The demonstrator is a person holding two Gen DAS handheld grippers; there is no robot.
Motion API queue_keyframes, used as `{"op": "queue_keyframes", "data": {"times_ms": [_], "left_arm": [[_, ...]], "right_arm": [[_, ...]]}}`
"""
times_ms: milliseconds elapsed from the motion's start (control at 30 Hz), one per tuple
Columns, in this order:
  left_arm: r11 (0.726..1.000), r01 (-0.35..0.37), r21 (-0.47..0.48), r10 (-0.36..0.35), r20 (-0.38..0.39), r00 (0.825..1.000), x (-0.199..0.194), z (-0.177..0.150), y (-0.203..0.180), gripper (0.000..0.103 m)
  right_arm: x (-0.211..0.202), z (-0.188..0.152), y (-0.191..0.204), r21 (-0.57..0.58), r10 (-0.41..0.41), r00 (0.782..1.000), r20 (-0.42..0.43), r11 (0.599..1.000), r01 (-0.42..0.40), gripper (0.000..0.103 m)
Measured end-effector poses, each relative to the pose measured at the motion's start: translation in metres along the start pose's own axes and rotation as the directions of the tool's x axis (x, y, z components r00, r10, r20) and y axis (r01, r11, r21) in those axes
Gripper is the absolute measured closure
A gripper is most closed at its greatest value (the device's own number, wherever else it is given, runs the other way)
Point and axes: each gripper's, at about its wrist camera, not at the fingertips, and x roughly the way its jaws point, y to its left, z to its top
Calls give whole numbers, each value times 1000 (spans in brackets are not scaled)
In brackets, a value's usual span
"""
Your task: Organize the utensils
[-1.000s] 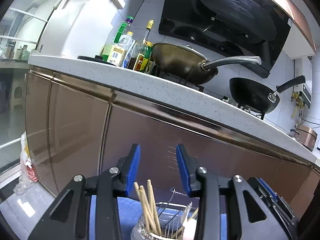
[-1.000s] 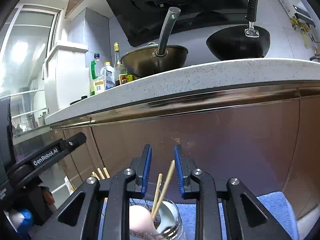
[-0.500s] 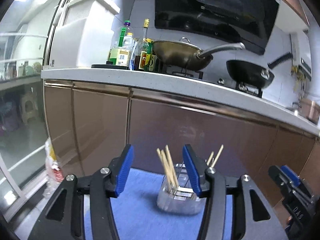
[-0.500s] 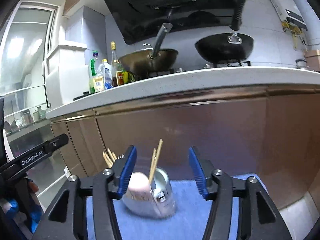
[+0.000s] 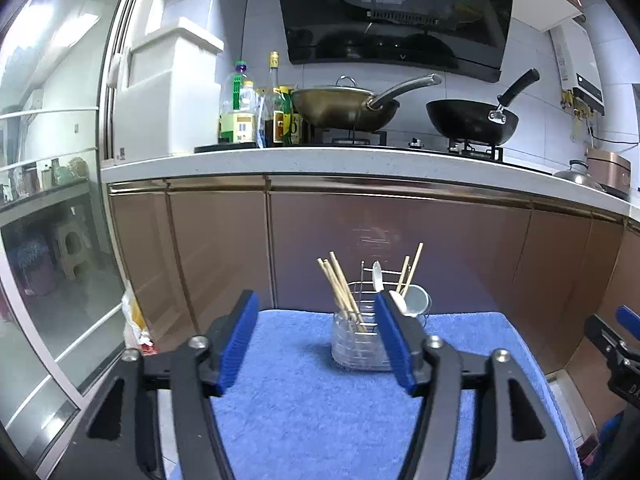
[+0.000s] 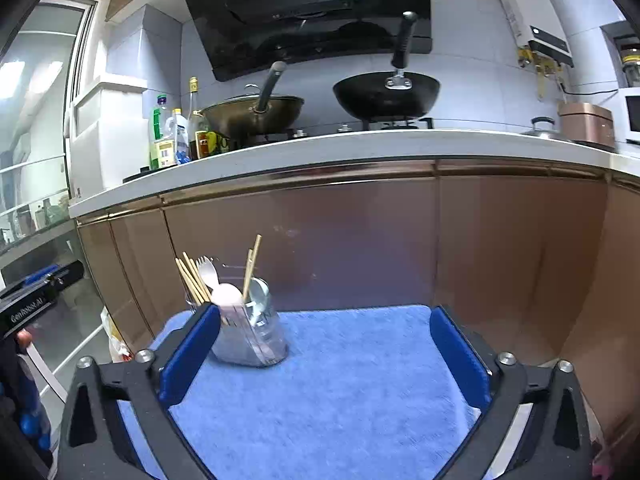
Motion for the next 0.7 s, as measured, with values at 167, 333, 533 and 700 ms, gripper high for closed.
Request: {"op": "queue_keyframes", "data": {"times_ms": [167,333,533,700], "left_arm": [[1000,-26,13,26,21,999,-19,-2,5,39],[998,-56,24,55,52,997,-35,-2,12,38],[994,-114,6,112,99,989,-55,-2,21,37],[994,-109,1,108,128,986,-70,-2,25,35]], "right_arm": [[-17,-14,-11,-13,-29,999,-26,1000,29,0],[-31,-22,-17,-31,-81,996,-33,996,80,0],[-50,-17,-23,-30,-123,992,-1,992,123,0],[-66,-9,-24,-35,-134,990,33,990,135,0]]}}
